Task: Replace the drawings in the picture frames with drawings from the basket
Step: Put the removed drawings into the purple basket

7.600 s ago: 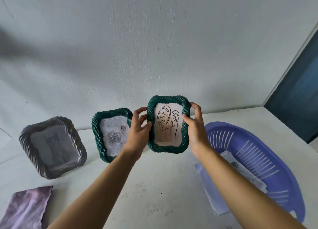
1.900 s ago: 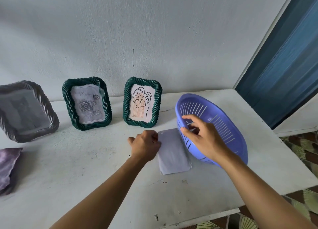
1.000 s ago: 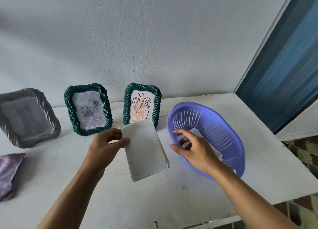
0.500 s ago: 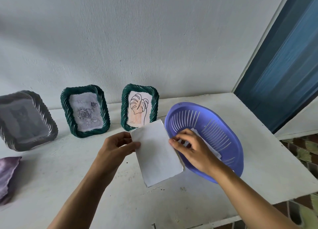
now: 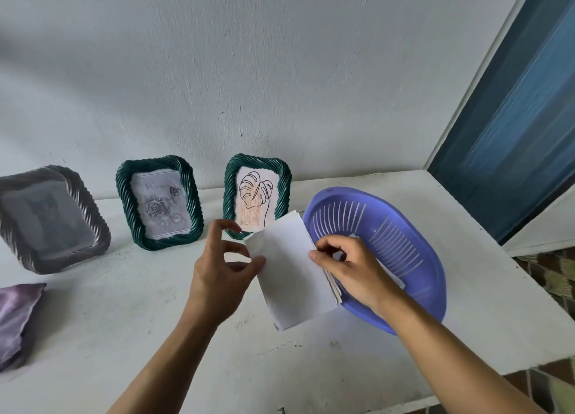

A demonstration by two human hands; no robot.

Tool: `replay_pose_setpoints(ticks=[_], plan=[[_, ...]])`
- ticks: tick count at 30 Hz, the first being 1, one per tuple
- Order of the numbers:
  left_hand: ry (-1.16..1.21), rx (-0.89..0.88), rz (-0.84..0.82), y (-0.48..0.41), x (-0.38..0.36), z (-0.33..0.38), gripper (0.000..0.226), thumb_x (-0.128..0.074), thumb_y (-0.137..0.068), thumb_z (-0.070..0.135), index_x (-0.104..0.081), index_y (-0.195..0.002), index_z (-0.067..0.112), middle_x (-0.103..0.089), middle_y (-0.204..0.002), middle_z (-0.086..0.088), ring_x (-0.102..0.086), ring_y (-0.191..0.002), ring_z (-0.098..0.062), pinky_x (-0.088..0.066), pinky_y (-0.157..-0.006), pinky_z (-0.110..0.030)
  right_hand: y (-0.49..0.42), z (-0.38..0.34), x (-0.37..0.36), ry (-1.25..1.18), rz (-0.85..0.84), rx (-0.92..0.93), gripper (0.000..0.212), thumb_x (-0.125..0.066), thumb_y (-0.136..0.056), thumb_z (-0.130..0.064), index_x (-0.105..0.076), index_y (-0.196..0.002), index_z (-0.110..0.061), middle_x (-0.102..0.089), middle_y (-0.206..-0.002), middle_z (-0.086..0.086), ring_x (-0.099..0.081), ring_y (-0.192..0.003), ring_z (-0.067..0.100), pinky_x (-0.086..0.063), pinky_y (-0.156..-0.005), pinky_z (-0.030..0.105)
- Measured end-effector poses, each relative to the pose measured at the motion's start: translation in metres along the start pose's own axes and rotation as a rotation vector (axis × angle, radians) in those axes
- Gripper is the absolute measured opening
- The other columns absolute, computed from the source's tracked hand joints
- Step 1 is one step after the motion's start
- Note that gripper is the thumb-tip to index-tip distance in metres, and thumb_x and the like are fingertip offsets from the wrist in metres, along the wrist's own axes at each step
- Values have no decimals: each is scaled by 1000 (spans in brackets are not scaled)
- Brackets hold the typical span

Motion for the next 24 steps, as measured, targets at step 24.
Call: replay_pose_setpoints(ticks=[24], plan=[[425,199,-121,14,15,-13,24,-58,-98,22,-74,-98,4,-64,-82,-9,-50,-71,-13,-35,-70,-34,21,-60,-72,439,121,415,32,-42,-100,-42,-69,-116,-37,-49,-120,-13,-42,-119,10,-42,-95,43]])
Point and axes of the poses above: each hand's wrist, its own y-axis away from the middle knuckle, its own x-axis out of the back of the hand, z = x × y, the point moved 6 cm from there along -y, towards the middle knuckle
